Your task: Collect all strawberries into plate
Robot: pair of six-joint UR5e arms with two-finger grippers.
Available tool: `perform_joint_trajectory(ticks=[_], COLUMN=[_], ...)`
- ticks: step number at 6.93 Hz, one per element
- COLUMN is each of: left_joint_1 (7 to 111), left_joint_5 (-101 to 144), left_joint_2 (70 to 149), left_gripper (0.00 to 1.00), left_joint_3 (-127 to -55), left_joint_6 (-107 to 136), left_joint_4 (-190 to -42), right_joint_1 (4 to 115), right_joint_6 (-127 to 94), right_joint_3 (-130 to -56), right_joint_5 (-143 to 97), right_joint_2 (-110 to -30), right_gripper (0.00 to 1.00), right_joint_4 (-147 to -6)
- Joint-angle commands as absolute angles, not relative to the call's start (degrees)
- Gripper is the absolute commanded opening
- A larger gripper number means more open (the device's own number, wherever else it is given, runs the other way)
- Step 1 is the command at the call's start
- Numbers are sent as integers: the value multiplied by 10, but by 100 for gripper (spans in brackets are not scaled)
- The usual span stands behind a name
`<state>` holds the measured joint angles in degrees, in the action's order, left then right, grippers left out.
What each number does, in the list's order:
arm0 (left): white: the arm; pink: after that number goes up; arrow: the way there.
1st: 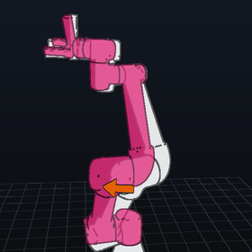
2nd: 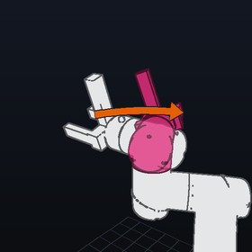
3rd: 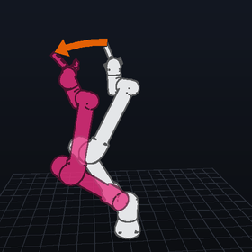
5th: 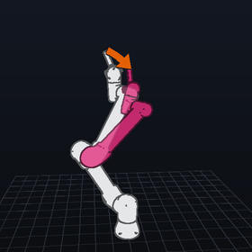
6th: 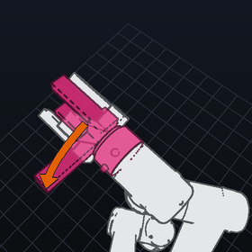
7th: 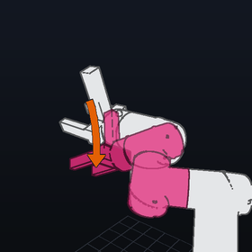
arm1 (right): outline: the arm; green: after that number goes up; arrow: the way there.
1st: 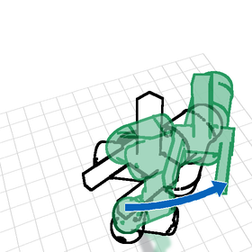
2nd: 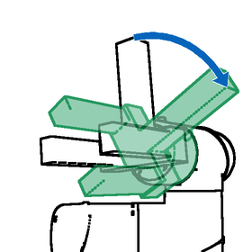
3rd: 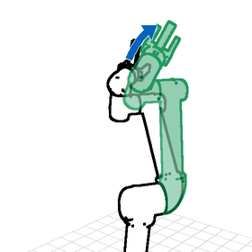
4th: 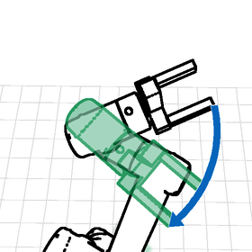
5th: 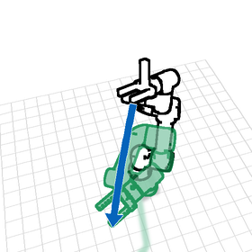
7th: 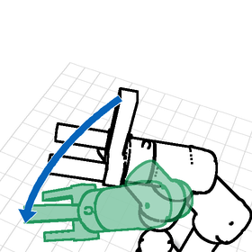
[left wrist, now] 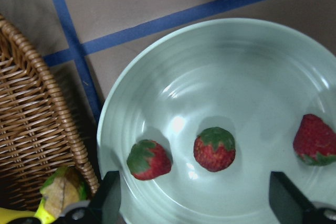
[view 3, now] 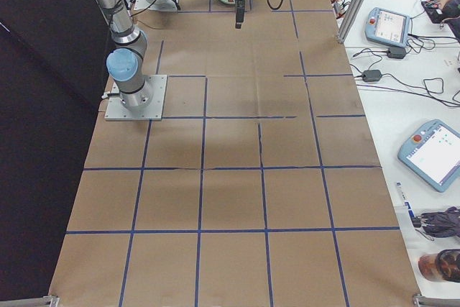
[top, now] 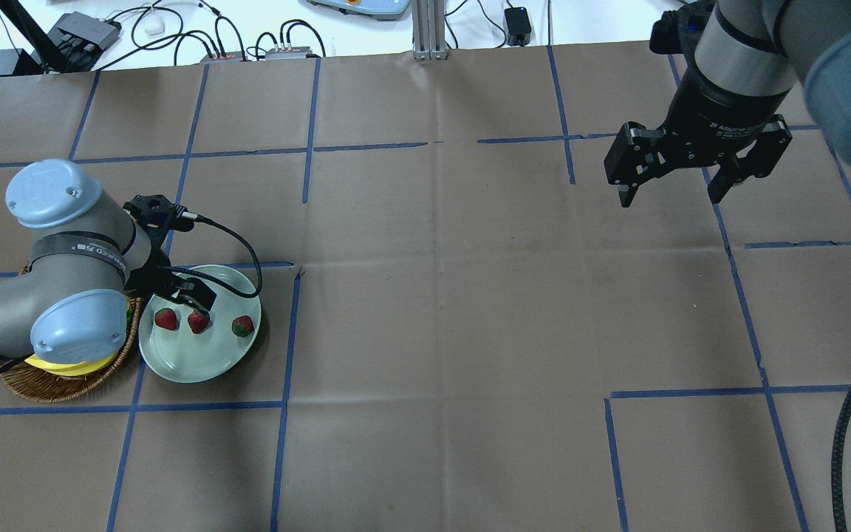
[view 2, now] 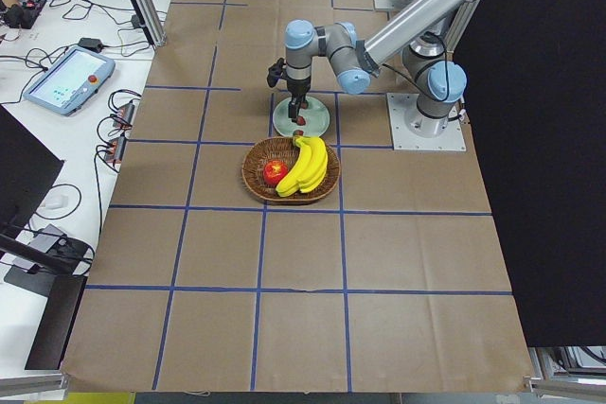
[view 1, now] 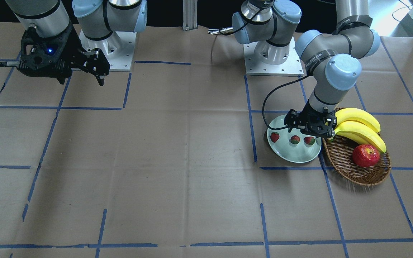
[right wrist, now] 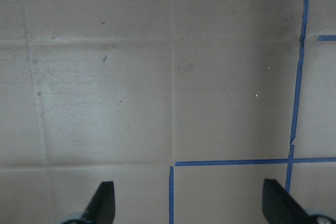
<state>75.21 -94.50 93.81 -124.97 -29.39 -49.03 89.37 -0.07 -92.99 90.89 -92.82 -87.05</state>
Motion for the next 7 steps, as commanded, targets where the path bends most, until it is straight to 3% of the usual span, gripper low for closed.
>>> perform_joint_trajectory(ticks=[1,5,7], left_joint_1=[828,914,914], left_joint_5=[-943,-901,-899], left_joint_2=[903,871,833], left_gripper=[99,99,99], left_joint_3=[-1210,-1001,-999], left_joint_6=[-191,-53,-52], left_joint_4=[-570,-870,-915], right_joint_1=[895,895,895], right_joint_6=[3,3,4], right_joint_3=[-930,-930,-930], right_joint_5=[905,904,905], right_joint_2=[-928,-928,-928], right_gripper=[100,100,100], right_joint_4=[-869,-869,-870])
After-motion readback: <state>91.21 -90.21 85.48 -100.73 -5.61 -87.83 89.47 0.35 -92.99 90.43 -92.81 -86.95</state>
